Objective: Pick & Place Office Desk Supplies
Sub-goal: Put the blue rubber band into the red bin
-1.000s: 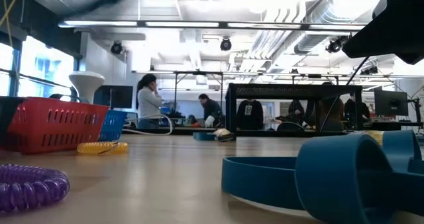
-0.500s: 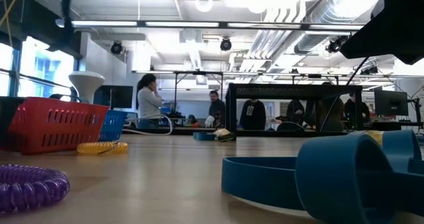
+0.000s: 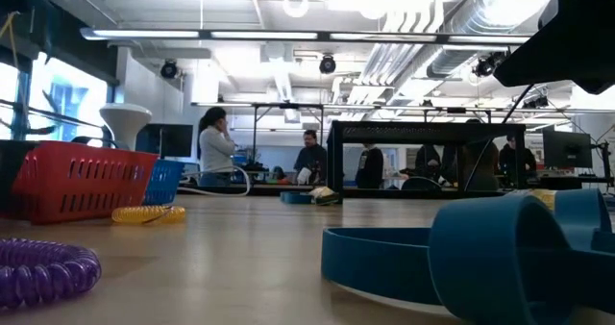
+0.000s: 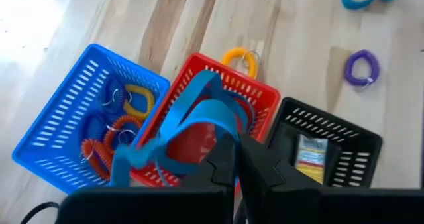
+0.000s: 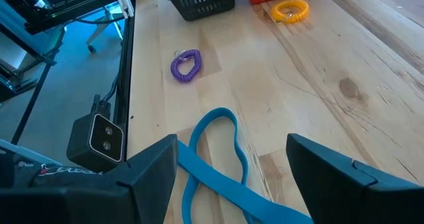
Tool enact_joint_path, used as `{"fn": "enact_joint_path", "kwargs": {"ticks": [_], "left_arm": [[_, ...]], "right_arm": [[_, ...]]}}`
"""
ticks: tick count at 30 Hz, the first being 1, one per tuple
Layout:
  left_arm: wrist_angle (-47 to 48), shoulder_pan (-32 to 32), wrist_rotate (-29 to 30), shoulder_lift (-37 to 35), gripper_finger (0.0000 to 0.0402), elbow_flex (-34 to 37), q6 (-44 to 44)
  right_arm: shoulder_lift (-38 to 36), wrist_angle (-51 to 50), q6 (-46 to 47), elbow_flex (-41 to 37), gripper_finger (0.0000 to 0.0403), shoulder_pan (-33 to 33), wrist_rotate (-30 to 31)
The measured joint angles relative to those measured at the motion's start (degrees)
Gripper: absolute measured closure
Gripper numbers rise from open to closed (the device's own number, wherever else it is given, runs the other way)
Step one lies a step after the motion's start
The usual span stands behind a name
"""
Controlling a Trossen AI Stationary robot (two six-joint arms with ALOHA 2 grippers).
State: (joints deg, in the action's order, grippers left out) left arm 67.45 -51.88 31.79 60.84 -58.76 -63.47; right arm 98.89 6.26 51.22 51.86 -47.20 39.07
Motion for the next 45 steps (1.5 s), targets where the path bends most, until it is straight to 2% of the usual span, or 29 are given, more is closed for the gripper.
{"fn": "enact_joint_path", "kwargs": {"ticks": [5, 13, 16, 19, 23, 29, 35, 45], "left_arm": [[-0.1, 0.9, -1.0, 4.7, 0.0401, 0.0, -2.7], [-1.3, 6.8, -9.5, 14.2, 0.0401, 0.0, 2.1], [-3.9, 10.4, -15.4, 17.4, 0.0401, 0.0, 2.6], [-6.5, 14.1, -21.0, 20.3, 0.0401, 0.0, 6.9], [-9.8, 18.8, -23.6, 23.3, 0.0401, 0.1, 15.8], [-17.0, 25.0, -29.5, 24.5, 0.0401, 0.1, 24.4], [-20.4, 27.6, -35.5, 24.5, 0.0401, 0.1, 30.5], [-25.2, 27.3, -41.6, 22.9, 0.0401, 0.0, 30.6]], "right_arm": [[0.0, 0.0, 0.0, 0.0, 0.0133, 0.0, 0.0], [0.0, 0.0, 0.0, 0.0, 0.0133, 0.0, 0.0], [0.0, 0.0, -0.2, 0.0, 0.0133, 0.0, 0.0], [0.0, -0.1, -0.3, 0.0, 0.0133, 0.0, 0.0], [0.0, -0.1, -0.4, 0.0, 0.0133, 0.0, 0.0], [0.0, -0.1, -0.4, 0.0, 0.0133, 0.0, 0.0], [0.0, -0.2, -0.1, 0.0, 0.0133, 0.0, 0.0], [0.0, -0.1, 0.1, 0.0, 0.0133, 0.0, 0.0]]}}
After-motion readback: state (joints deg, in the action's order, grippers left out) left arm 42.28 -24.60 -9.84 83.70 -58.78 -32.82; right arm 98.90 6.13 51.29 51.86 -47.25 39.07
